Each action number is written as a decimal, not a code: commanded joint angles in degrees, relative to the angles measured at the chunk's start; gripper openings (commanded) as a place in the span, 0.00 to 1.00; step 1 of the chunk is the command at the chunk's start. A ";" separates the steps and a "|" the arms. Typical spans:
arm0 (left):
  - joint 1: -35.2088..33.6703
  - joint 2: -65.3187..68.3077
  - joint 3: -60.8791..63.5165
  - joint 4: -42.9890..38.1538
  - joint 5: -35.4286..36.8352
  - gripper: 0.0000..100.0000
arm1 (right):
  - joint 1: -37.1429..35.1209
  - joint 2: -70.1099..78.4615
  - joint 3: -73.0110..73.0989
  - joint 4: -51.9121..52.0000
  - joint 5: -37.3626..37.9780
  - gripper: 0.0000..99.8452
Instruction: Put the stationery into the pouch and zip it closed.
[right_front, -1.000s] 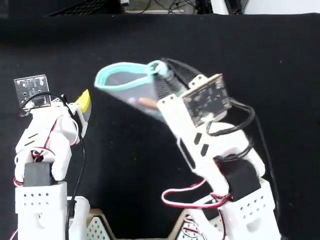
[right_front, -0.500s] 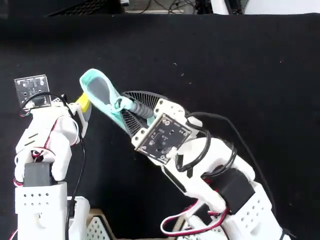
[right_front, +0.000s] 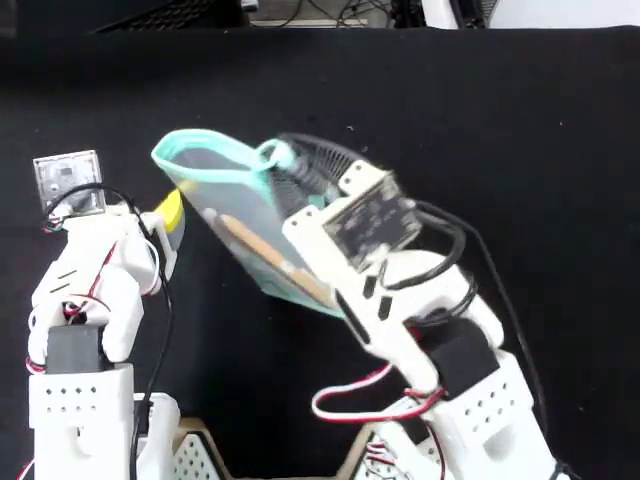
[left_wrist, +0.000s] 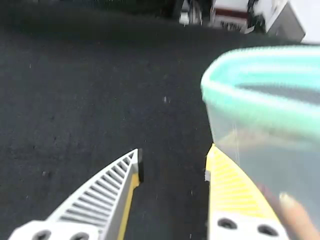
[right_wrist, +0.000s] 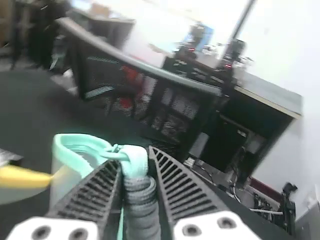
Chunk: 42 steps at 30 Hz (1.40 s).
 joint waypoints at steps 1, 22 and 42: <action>1.01 -0.26 -7.69 6.33 -1.76 0.23 | 1.41 -0.75 -0.57 -1.93 -1.41 0.01; 0.48 -0.26 -2.24 -2.02 -1.67 0.22 | -20.48 0.31 -9.89 10.81 3.60 0.01; 1.01 -13.27 -20.18 22.86 -12.84 0.23 | -11.69 7.25 -4.88 1.23 6.77 0.01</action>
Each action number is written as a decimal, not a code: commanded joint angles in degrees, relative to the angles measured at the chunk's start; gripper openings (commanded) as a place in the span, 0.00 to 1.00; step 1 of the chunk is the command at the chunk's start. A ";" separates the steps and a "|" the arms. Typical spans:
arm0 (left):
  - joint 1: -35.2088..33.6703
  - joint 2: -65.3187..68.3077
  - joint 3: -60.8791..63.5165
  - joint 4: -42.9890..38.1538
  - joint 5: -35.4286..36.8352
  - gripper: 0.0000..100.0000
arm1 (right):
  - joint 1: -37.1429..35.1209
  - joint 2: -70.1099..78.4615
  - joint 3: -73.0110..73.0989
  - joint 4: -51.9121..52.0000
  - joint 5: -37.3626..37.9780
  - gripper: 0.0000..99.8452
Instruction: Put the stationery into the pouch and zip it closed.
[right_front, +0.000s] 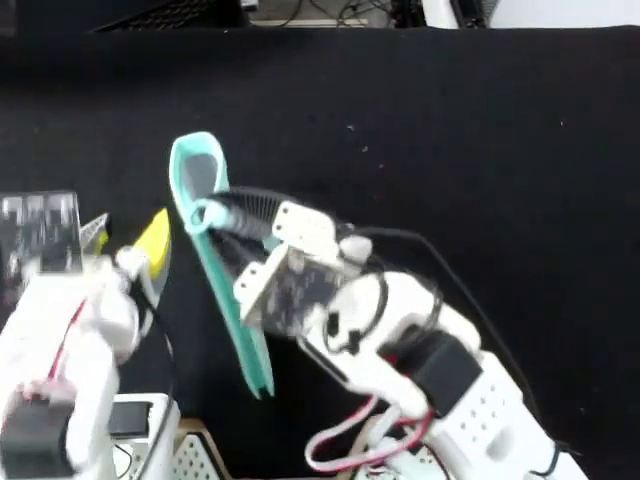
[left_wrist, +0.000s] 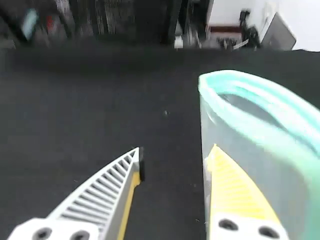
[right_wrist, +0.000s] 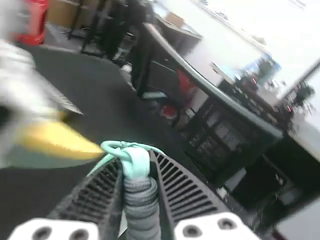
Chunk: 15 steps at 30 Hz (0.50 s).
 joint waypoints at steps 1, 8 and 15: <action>0.75 -2.02 -3.12 2.20 -4.48 0.23 | 3.69 4.09 -0.40 -5.10 -4.92 0.01; 12.18 -2.55 -1.98 3.08 -2.81 0.23 | 4.84 10.07 -0.57 -7.38 -7.03 0.01; 12.62 -2.81 1.63 0.79 -1.49 0.31 | 4.92 10.07 -0.40 -7.12 -6.68 0.01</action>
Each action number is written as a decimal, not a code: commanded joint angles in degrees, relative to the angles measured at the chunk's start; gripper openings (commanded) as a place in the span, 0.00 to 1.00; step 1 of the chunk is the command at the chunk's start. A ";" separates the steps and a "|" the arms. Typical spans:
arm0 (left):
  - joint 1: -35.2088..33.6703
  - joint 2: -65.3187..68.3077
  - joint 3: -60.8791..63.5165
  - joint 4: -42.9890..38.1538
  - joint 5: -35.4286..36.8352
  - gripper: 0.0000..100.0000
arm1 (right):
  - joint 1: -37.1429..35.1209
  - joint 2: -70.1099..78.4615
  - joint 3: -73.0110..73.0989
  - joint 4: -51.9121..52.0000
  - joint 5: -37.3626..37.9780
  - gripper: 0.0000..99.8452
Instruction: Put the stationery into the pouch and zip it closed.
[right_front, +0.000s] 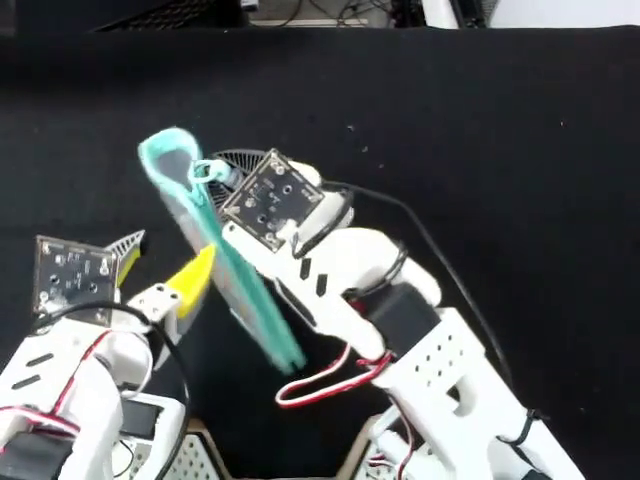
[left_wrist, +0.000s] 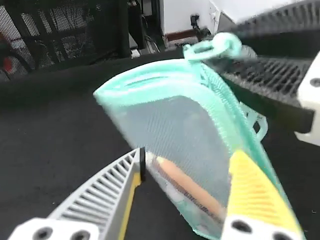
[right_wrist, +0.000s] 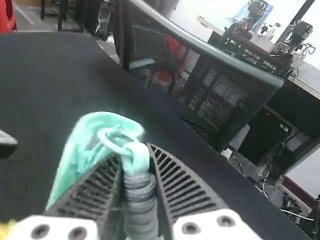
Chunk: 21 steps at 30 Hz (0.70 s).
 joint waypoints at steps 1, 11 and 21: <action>0.92 -0.09 -0.40 -1.32 0.44 0.31 | 0.62 0.04 -0.48 -1.05 -0.35 0.01; 1.01 -9.85 -0.04 -1.05 0.26 0.31 | 0.62 0.04 -0.48 -1.05 -0.26 0.01; 5.58 -9.05 7.34 -7.21 0.53 0.31 | 0.35 0.04 -1.71 4.22 4.84 0.01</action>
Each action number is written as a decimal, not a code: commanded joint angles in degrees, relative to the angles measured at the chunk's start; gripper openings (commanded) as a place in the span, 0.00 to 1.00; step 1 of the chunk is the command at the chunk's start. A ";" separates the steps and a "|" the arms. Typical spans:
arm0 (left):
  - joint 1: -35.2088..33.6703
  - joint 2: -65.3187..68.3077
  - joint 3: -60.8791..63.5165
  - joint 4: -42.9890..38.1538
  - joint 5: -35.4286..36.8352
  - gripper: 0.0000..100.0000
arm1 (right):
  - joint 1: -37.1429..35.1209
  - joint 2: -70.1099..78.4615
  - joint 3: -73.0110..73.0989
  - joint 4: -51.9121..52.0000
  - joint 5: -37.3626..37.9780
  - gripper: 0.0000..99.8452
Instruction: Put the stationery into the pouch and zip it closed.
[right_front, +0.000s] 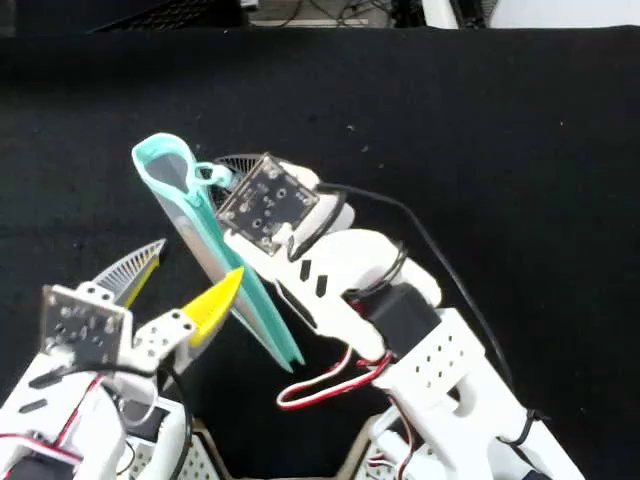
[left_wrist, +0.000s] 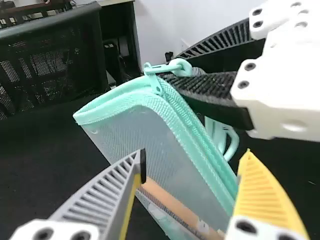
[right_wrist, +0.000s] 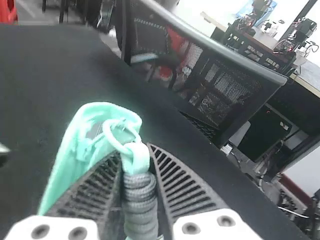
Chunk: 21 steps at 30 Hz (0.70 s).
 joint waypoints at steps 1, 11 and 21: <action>-2.15 0.97 1.80 -3.52 0.53 0.31 | 0.35 0.04 -1.71 1.76 2.37 0.01; -5.41 0.88 0.40 -2.90 0.35 0.31 | 3.25 -0.04 -1.71 1.58 6.42 0.01; -4.97 1.32 -3.30 -0.53 2.20 0.31 | -0.18 -0.31 -1.71 3.08 6.07 0.01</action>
